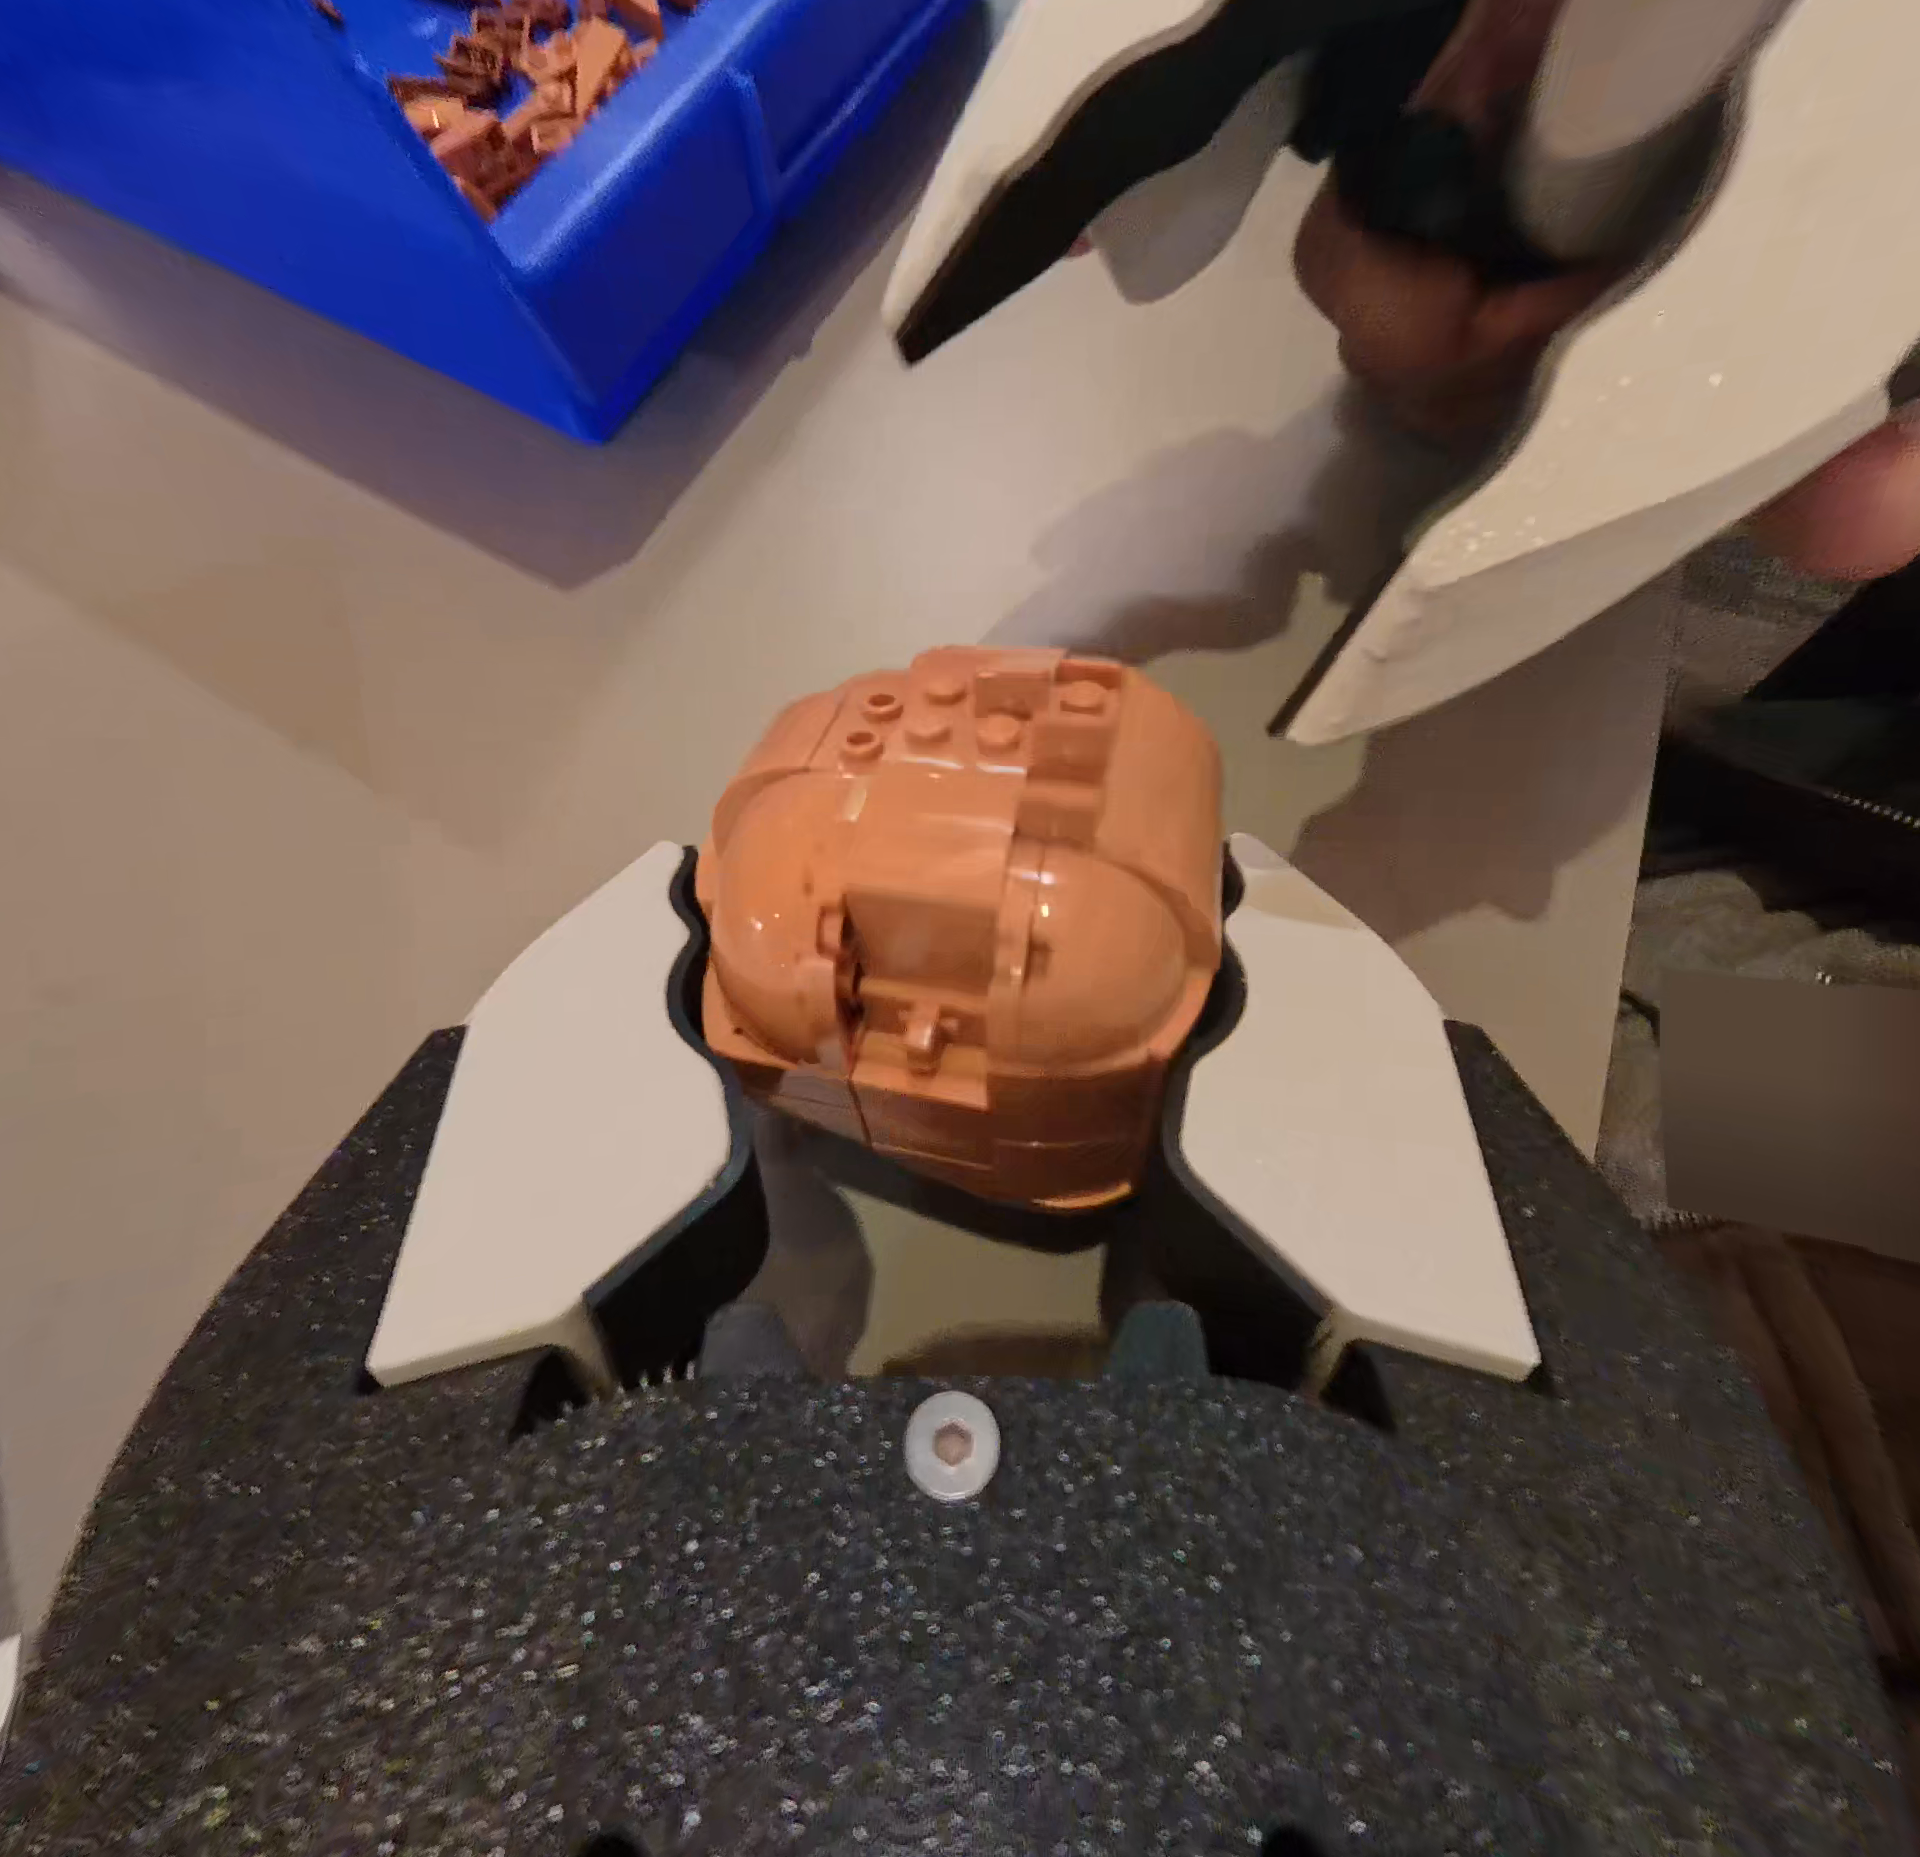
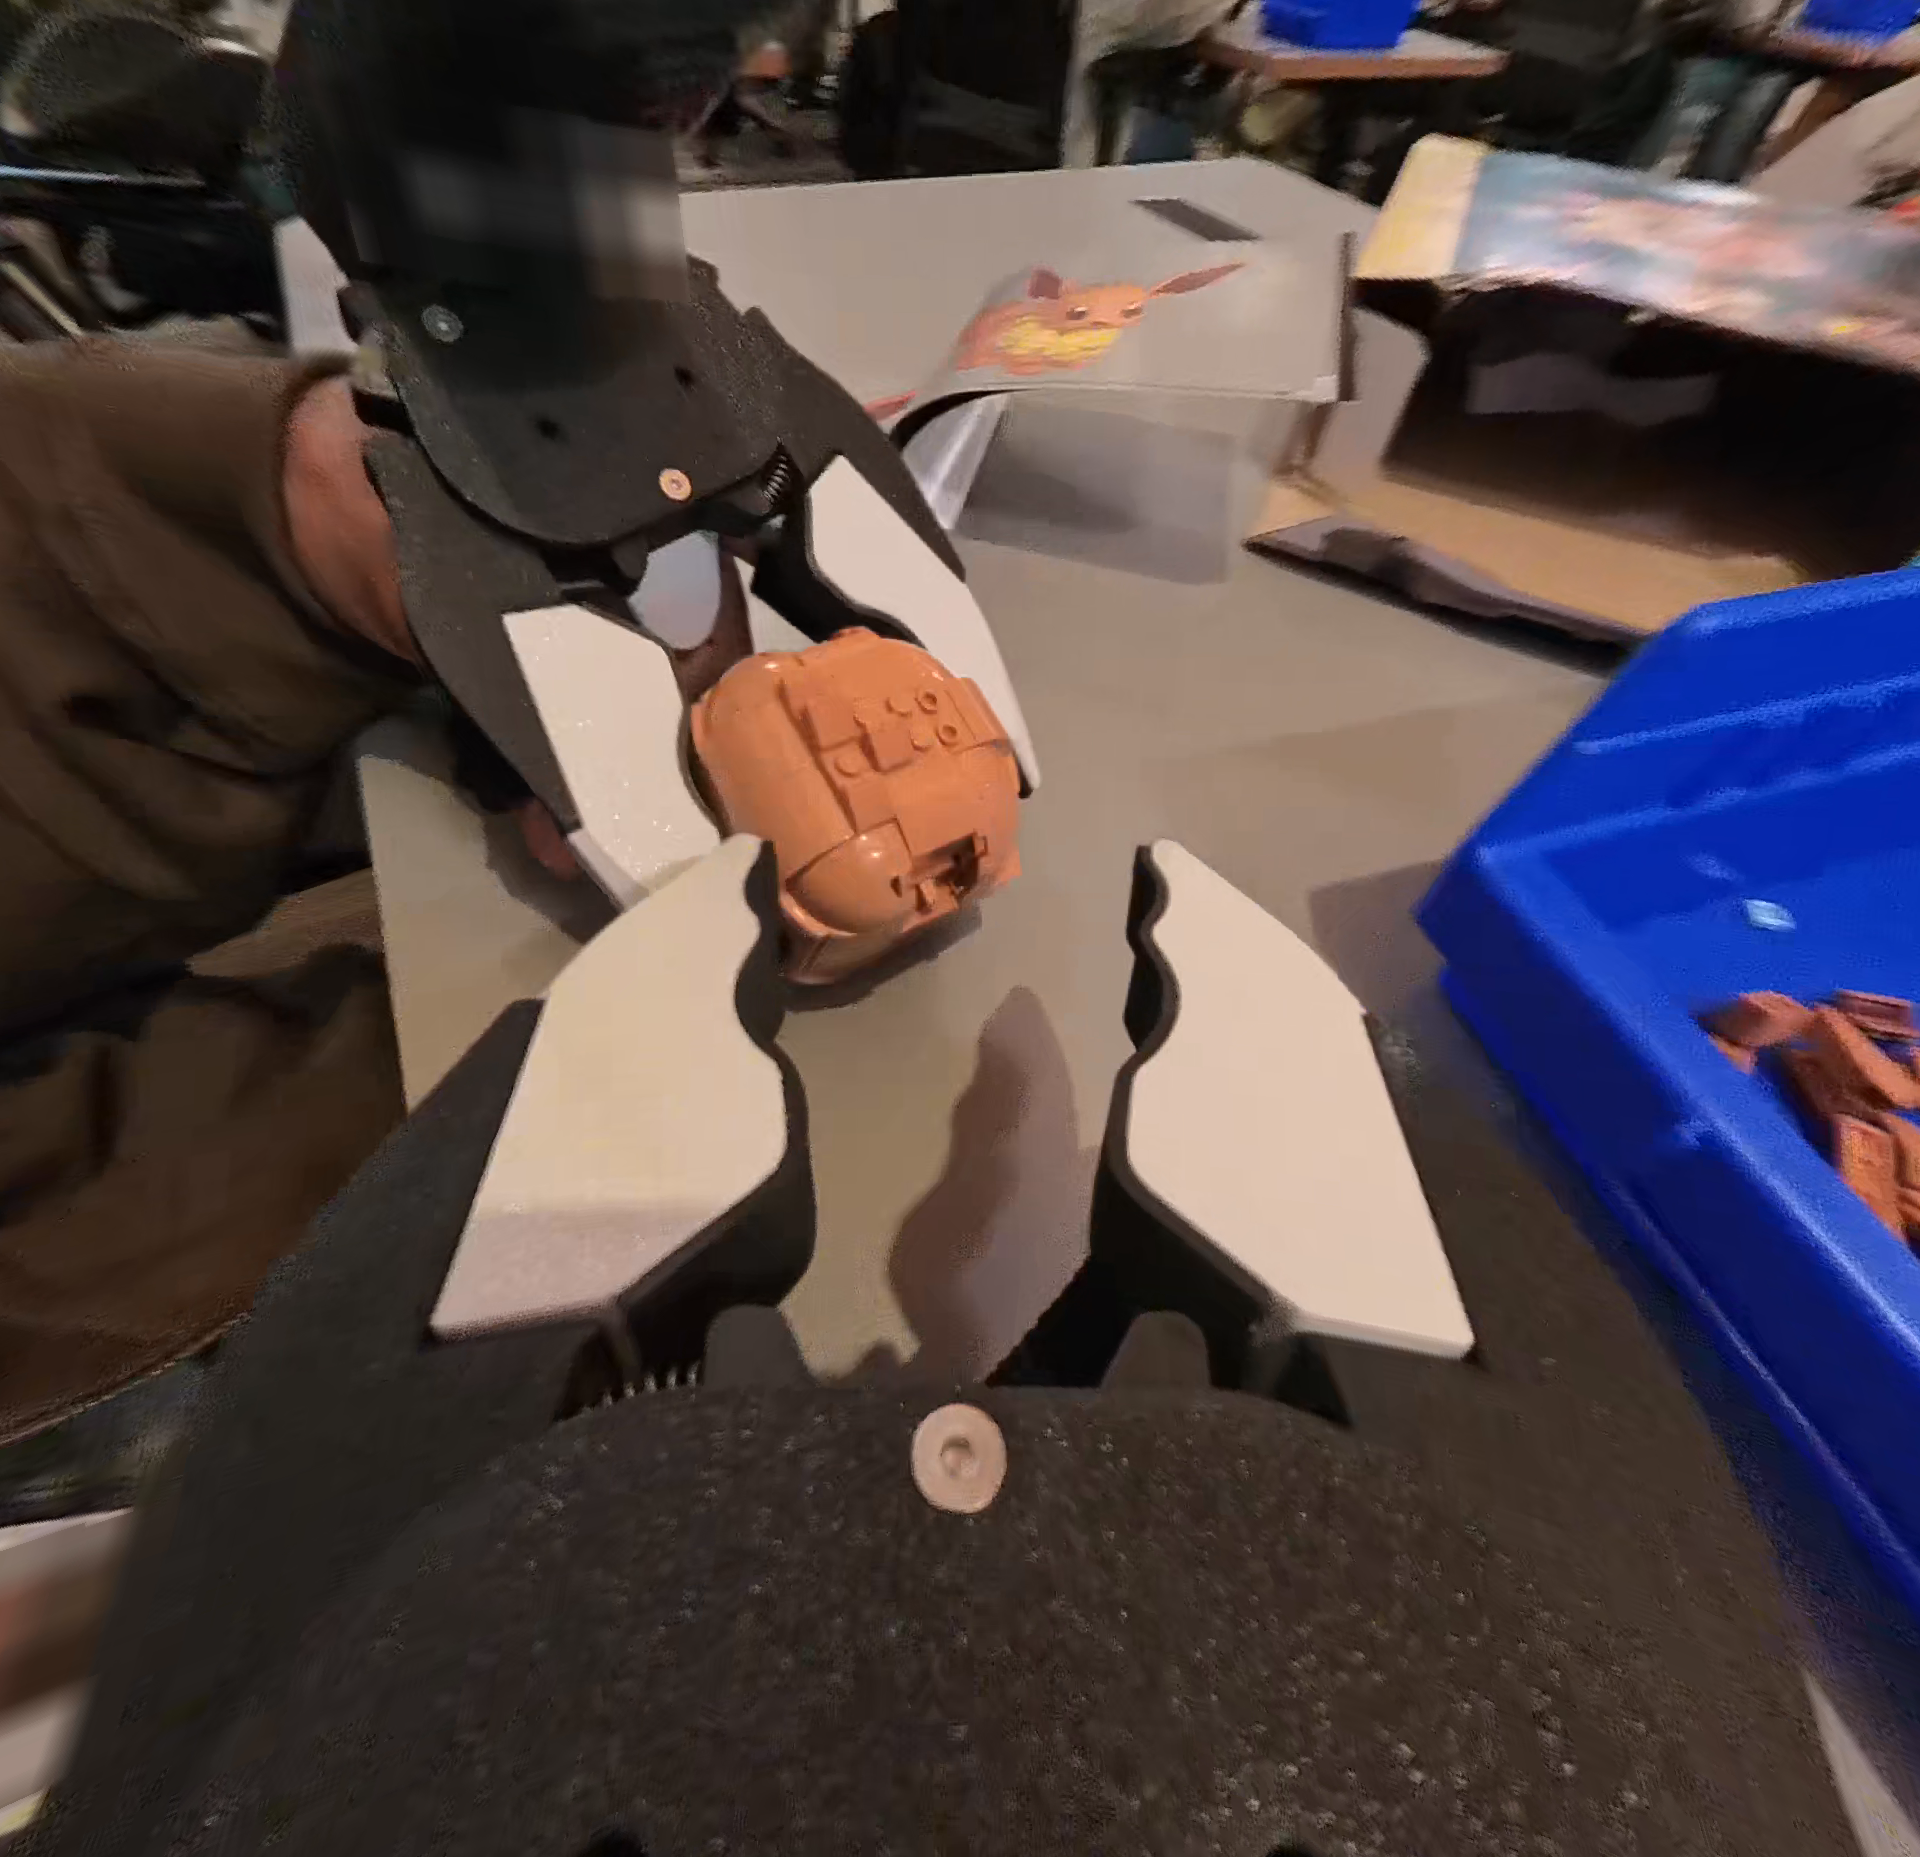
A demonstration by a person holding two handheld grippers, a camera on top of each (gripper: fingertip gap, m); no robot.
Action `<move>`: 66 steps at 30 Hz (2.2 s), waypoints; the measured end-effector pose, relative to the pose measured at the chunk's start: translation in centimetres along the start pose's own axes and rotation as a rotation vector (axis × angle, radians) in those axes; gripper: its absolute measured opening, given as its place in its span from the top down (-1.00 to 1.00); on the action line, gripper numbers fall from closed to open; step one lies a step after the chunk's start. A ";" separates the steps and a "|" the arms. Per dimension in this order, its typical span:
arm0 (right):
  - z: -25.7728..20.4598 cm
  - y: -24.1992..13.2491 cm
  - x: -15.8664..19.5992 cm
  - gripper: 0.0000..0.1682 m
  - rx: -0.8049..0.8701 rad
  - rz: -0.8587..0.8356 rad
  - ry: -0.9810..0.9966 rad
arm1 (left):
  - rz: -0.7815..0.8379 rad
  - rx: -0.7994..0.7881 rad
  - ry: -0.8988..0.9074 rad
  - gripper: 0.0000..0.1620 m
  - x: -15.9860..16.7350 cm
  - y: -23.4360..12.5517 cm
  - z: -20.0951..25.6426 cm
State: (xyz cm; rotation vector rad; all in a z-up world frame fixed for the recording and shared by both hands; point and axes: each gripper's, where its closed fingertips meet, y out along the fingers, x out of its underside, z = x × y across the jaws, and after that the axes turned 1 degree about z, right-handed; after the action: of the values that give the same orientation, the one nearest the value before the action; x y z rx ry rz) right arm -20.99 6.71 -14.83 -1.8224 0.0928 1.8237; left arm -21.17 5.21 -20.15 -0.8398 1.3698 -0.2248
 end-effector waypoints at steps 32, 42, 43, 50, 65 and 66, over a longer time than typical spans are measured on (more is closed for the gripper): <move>8.5 -1.0 -10.4 0.27 -0.047 -0.031 -0.681 | -0.060 0.152 0.090 -0.11 -11.1 -1.2 -8.5; 13.9 -1.7 -9.2 0.38 0.148 -0.154 -1.017 | -0.203 0.264 0.180 -0.11 -14.0 1.8 -10.9; 14.2 -1.8 -8.9 0.39 0.162 -0.168 -1.043 | -0.209 0.272 0.181 -0.11 -13.9 2.1 -10.9; 15.7 -2.4 -7.0 0.49 0.197 -0.223 -1.147 | -0.244 0.299 0.199 -0.11 -14.3 3.1 -11.0; 17.1 -1.7 -3.5 0.78 0.213 -0.374 -1.240 | -0.223 0.233 0.189 -0.09 -15.2 3.8 -12.0; 17.2 -1.4 -3.0 0.78 0.204 -0.392 -1.232 | -0.216 0.229 0.185 -0.09 -15.3 3.8 -12.1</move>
State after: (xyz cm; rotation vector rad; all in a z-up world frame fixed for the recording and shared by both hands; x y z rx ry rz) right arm -36.15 14.18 -10.23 -0.3232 -0.4763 2.1823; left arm -37.06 12.25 -10.51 -0.7879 1.3923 -0.6284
